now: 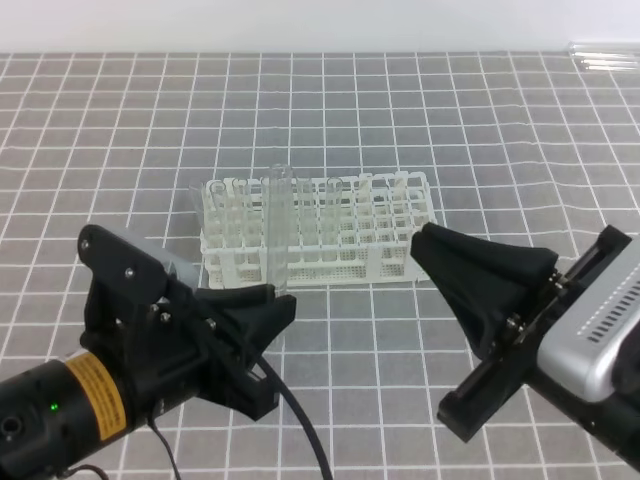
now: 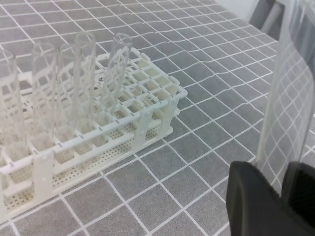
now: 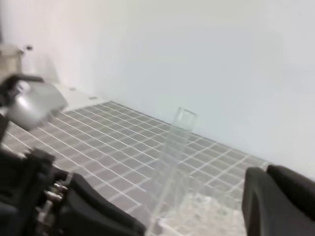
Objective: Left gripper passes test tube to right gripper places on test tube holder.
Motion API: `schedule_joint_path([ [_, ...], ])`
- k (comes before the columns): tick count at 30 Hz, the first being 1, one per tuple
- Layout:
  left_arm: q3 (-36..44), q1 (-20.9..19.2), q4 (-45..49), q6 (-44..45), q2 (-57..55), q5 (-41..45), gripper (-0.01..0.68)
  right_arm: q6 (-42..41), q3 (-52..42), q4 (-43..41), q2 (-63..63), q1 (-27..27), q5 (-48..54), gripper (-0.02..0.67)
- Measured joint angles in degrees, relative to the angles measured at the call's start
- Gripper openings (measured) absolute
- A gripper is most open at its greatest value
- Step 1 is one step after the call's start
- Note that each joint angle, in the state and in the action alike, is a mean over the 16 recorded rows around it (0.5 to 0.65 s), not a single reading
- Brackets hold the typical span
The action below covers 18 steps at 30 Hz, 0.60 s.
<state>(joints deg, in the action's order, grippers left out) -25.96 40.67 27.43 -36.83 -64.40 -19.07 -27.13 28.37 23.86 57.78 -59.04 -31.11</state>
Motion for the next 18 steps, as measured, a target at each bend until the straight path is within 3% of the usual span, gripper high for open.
schedule_joint_path([
  [6, 0.04, -0.03, 2.19, 0.61, 0.07, -1.66, 0.033, 5.96, 1.39, -0.66, 0.56, -0.21, 0.13, 0.060],
  [18, 2.45, -0.04, 3.16, 4.03, 0.10, -11.13, 0.033, 13.54, 7.68, -1.79, 6.11, -0.26, 2.58, 0.316],
])
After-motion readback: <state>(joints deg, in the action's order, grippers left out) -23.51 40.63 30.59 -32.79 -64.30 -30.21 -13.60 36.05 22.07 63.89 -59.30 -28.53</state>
